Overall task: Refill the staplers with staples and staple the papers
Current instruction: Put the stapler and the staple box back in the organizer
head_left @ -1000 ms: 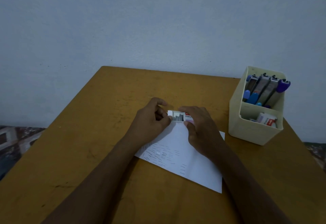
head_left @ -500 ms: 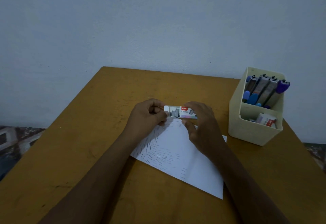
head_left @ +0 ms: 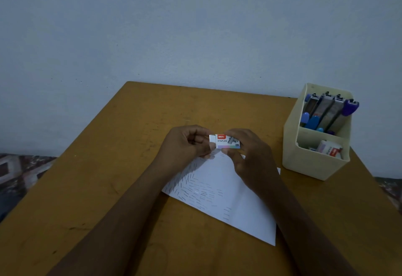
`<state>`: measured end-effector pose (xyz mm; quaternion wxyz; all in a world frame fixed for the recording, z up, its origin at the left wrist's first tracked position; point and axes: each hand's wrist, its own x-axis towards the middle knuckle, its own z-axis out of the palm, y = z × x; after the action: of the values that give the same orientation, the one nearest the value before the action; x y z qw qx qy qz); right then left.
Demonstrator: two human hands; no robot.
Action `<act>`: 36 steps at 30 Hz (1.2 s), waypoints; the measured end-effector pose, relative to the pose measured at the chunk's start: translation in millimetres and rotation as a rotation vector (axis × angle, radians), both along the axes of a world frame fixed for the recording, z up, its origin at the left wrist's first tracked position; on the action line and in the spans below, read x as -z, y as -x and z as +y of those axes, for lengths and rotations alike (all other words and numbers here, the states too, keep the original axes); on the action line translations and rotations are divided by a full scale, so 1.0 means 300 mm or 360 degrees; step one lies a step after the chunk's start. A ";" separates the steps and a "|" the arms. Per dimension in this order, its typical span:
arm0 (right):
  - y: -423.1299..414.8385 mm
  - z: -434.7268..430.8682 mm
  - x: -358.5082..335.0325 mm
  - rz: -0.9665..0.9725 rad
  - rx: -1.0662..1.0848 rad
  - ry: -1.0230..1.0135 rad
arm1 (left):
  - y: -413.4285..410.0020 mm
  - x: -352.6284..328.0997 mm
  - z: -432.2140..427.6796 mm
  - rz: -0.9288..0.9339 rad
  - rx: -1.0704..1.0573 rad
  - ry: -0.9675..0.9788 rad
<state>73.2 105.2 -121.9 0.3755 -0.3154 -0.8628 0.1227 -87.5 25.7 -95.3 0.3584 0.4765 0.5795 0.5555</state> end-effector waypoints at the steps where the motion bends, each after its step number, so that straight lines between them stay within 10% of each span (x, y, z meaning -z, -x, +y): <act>1: 0.002 -0.001 -0.001 0.0012 0.0011 0.0003 | 0.001 0.001 0.001 -0.0004 -0.0008 -0.0003; 36: -0.006 -0.015 -0.019 0.0044 -0.0167 0.0098 | 0.002 0.009 -0.003 -0.0002 0.0188 -0.0097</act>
<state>75.1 100.8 -116.2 0.3706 -0.2793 -0.8687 0.1730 -88.1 24.7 -98.0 0.3763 0.5202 0.5329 0.5512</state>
